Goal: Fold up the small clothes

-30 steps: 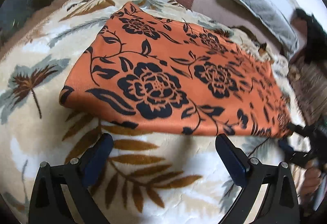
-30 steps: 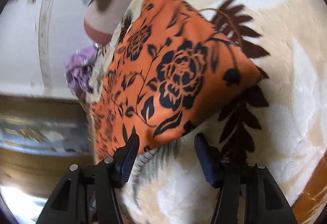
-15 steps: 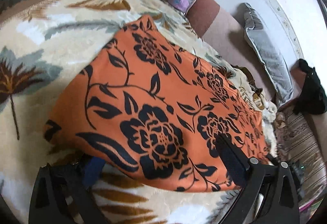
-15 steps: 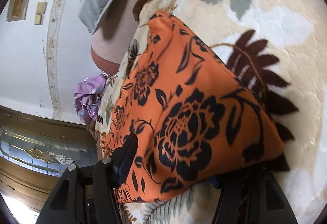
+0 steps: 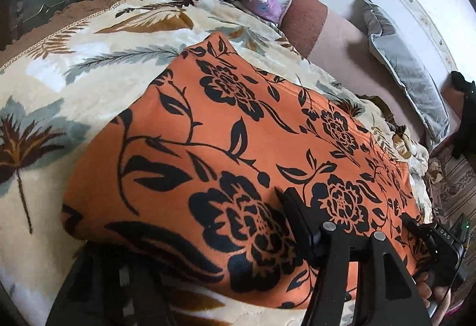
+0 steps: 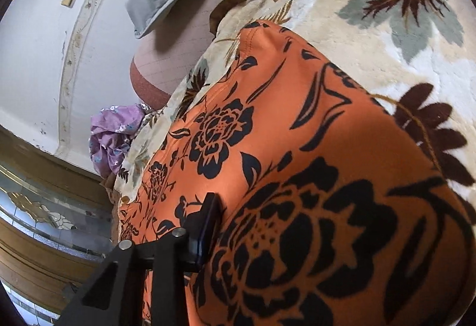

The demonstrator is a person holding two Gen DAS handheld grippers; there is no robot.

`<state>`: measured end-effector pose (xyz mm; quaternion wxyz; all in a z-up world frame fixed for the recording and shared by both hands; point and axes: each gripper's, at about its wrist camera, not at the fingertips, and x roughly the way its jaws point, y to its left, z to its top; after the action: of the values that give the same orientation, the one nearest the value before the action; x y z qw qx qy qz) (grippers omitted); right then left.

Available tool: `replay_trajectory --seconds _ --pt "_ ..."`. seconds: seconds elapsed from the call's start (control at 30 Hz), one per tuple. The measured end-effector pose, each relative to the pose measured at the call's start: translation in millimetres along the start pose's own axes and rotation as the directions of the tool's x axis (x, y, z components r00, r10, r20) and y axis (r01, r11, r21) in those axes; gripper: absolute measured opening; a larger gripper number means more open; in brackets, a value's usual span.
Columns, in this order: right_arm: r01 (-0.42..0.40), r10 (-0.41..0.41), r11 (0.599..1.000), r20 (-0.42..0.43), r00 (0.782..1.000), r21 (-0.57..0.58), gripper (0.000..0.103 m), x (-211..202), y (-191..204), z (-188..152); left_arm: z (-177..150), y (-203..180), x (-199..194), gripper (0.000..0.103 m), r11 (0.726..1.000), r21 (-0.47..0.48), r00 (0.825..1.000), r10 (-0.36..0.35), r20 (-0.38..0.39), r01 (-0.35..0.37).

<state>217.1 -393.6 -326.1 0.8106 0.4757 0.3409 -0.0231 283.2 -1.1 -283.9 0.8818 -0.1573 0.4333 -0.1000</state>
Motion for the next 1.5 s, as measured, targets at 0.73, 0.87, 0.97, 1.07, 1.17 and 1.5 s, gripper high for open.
replay_trajectory --seconds 0.73,0.87,0.97,1.07,1.17,1.5 --pt "0.161 -0.096 0.931 0.204 0.974 -0.329 0.018 -75 57 -30 -16 -18 -64 0.018 0.990 0.142 0.998 -0.023 0.058 0.015" --pt "0.158 -0.106 0.937 0.179 0.978 -0.311 0.018 -101 44 -49 -42 -15 -81 0.018 0.989 0.145 1.000 -0.011 0.023 0.007" --pt "0.155 -0.124 0.956 0.133 0.983 -0.251 0.018 -116 22 -66 -62 -8 -91 0.019 0.990 0.141 1.000 -0.012 0.003 0.012" --pt "0.152 -0.148 0.975 0.037 0.988 -0.162 0.022 -110 -5 -69 -75 0 -81 0.024 0.993 0.120 0.998 0.021 -0.064 -0.014" --pt "0.177 -0.179 0.982 -0.039 0.983 -0.069 0.034 -104 -28 -66 -74 8 -76 0.034 0.996 0.085 0.995 0.030 -0.099 -0.022" --pt "0.146 -0.145 0.989 0.053 0.988 -0.016 0.035 -122 -43 -68 -58 53 -114 0.041 1.000 -0.009 0.997 -0.008 -0.080 0.007"
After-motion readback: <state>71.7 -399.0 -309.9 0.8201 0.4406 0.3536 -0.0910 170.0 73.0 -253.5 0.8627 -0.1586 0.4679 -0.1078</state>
